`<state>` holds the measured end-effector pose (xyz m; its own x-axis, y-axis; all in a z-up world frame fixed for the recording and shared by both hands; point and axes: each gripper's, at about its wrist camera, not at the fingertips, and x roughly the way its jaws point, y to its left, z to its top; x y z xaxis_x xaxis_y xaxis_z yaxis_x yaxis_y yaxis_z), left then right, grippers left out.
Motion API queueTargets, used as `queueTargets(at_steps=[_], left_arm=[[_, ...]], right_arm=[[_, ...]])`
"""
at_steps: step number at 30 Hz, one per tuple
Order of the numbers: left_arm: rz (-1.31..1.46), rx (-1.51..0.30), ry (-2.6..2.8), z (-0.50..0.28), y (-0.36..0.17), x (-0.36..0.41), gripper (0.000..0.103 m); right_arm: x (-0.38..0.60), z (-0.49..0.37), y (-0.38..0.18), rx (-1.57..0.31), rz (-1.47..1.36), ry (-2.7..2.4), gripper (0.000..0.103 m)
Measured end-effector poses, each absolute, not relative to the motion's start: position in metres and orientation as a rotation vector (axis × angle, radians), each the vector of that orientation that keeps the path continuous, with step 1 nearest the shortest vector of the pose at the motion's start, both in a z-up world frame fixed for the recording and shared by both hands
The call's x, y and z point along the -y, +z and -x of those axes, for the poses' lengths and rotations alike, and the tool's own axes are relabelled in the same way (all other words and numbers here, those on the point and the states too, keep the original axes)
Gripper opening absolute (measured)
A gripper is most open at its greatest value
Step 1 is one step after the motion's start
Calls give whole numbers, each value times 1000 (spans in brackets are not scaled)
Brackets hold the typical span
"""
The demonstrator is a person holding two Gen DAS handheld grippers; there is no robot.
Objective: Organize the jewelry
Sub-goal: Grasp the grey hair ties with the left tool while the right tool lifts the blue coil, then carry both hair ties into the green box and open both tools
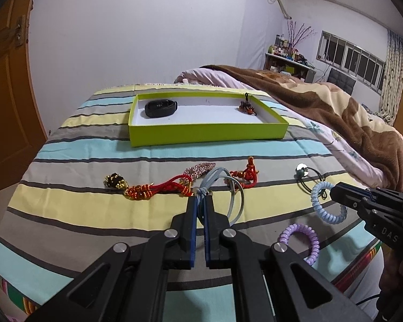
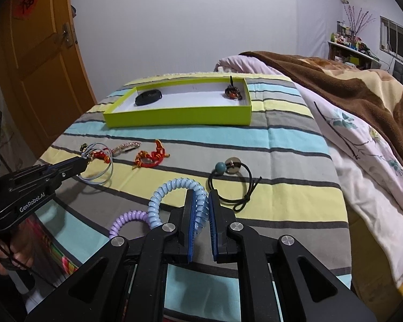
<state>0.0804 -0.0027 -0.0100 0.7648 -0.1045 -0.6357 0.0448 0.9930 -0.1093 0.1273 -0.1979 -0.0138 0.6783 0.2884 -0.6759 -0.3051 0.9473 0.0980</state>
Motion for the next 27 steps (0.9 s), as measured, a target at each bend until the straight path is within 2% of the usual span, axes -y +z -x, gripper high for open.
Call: queueTargets(at_steps=[27], left_arm=[[74, -624, -58, -103, 17, -6, 5]], right_arm=[[190, -161, 11, -677, 23, 348, 9]])
